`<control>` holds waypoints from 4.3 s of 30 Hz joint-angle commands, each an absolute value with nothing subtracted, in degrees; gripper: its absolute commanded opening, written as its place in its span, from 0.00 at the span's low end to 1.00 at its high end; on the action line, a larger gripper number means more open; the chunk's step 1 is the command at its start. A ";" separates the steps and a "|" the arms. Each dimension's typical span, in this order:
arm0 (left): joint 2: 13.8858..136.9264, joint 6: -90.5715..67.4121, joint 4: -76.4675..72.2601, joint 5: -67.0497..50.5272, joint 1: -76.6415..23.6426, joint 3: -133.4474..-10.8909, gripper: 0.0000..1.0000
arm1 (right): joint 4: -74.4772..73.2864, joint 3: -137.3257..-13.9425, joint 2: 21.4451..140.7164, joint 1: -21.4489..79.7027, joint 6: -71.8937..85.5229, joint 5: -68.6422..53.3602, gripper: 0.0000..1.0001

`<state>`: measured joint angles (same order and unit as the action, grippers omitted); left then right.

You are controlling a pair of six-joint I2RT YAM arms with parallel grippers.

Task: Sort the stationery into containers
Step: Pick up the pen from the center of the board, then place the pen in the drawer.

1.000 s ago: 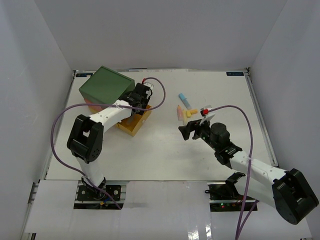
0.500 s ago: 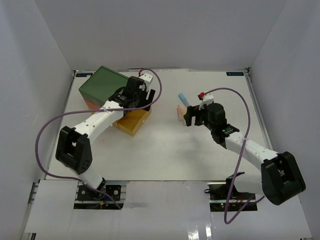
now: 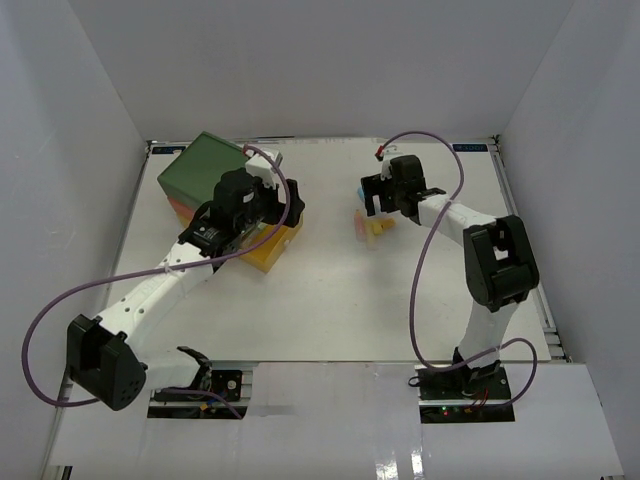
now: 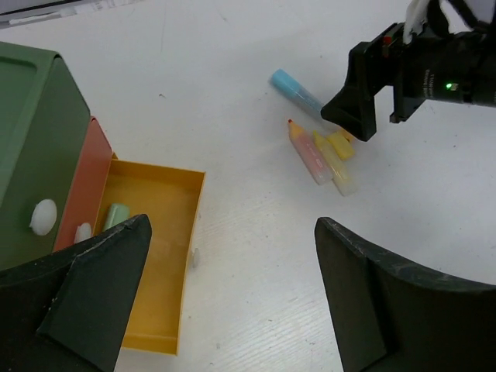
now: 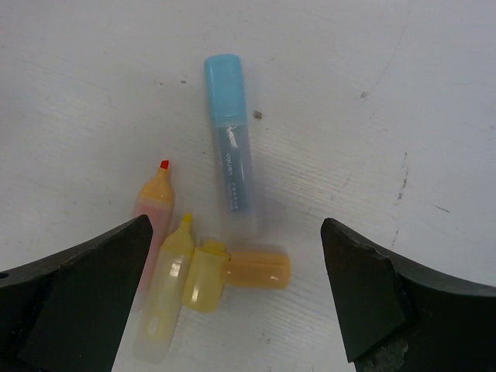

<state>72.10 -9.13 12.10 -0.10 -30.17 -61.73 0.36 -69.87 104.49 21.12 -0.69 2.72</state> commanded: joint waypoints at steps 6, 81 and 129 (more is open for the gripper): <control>64.16 -12.13 2.37 5.27 -30.15 -56.69 0.98 | -6.68 -80.94 116.27 21.01 -1.93 3.78 0.87; 80.60 -28.76 -1.09 6.74 -41.48 -60.20 0.13 | 33.93 -32.26 66.36 37.97 20.84 -8.97 0.73; 101.76 -28.74 18.63 7.53 -37.79 -83.66 0.96 | 7.38 -32.44 65.84 23.56 14.85 12.74 1.00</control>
